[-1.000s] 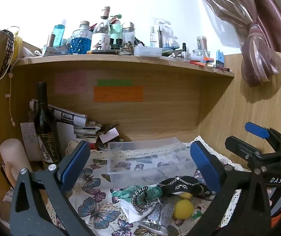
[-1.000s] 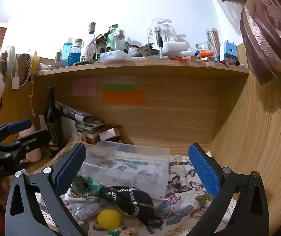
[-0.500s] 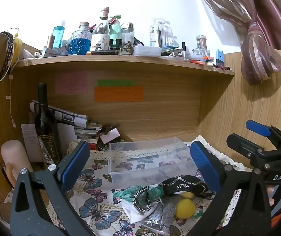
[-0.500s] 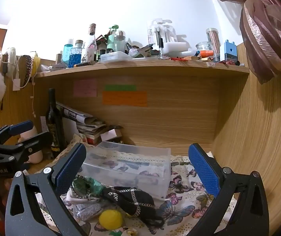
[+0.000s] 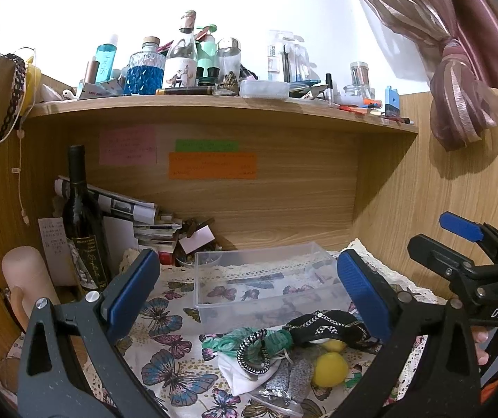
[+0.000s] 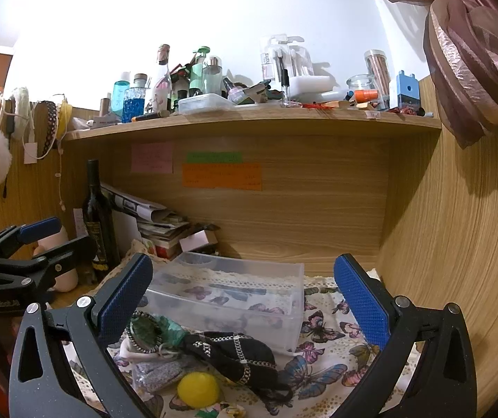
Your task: Organize soft objects
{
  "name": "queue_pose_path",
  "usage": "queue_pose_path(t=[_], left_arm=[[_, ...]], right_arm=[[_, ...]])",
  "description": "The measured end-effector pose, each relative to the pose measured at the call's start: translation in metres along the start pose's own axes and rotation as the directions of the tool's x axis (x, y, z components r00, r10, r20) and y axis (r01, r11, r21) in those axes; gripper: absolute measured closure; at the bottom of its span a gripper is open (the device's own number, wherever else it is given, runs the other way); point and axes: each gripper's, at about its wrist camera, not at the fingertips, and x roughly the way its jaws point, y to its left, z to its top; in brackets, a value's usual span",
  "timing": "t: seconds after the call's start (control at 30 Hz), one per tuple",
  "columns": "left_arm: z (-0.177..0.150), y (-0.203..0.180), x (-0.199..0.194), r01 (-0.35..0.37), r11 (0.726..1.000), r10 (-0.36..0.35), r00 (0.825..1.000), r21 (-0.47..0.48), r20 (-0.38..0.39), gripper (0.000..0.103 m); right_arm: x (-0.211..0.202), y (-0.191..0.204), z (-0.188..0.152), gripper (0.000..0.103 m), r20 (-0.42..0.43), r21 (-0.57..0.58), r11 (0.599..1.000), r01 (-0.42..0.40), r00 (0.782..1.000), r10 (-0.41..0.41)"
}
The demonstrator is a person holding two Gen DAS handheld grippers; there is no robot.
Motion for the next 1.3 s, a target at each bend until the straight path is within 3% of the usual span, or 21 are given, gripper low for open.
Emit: queue_pose_path(t=[1.3], left_arm=[[0.0044, -0.0021, -0.0067, -0.009, 1.0, 0.008, 1.0, 0.011, 0.018, 0.0]], right_arm=[[-0.0053, 0.0002, 0.0067, 0.0, 0.008, 0.009, 1.0, -0.004, 1.0, 0.004]])
